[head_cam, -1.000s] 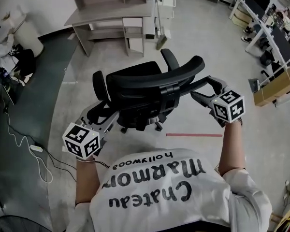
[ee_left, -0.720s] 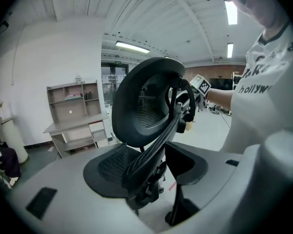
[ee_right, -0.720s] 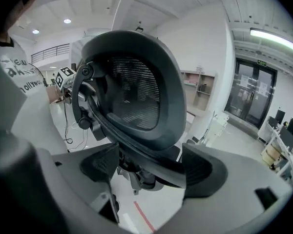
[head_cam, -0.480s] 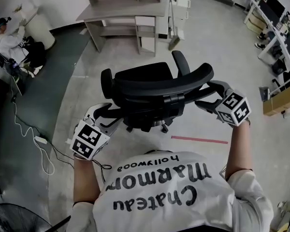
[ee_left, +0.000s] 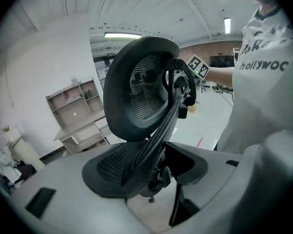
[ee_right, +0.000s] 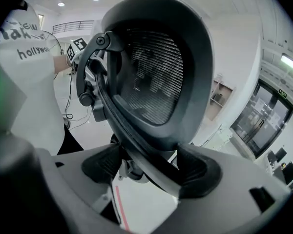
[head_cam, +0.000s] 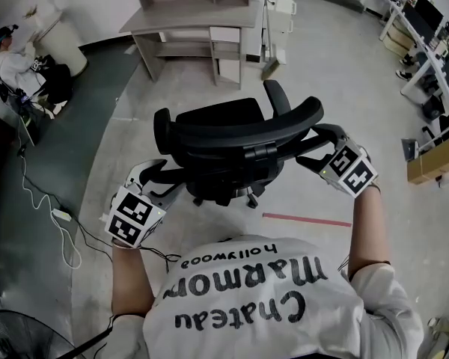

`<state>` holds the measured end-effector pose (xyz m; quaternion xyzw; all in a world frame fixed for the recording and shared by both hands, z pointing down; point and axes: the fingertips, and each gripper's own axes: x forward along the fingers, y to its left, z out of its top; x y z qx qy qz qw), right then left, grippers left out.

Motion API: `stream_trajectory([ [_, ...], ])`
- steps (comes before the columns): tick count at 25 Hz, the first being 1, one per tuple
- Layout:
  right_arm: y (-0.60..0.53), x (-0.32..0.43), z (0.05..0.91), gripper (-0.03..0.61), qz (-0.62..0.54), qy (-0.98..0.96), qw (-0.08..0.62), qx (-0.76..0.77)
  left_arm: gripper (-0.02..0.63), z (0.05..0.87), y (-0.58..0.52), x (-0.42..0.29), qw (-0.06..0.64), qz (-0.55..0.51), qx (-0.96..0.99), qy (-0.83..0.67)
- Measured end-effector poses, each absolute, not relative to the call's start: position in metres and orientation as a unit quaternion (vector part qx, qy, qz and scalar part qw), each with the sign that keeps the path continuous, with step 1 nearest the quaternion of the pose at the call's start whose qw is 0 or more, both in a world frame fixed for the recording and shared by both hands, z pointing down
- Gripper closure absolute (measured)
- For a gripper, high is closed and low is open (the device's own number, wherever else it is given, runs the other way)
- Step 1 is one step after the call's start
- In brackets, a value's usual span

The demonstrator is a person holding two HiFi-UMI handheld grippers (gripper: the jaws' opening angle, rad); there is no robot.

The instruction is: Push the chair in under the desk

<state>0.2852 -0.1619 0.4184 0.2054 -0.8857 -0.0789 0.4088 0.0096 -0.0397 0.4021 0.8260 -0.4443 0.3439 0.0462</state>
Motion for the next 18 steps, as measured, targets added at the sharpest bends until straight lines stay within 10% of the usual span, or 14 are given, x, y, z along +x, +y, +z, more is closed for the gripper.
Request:
stream_trajectory([
  [18, -0.204, 0.287, 0.421, 0.230, -0.125, -0.894, 0.401, 0.153, 0.342, 0.403, -0.052, 0.029, 0.033, 0.321, 0.784, -0.531],
])
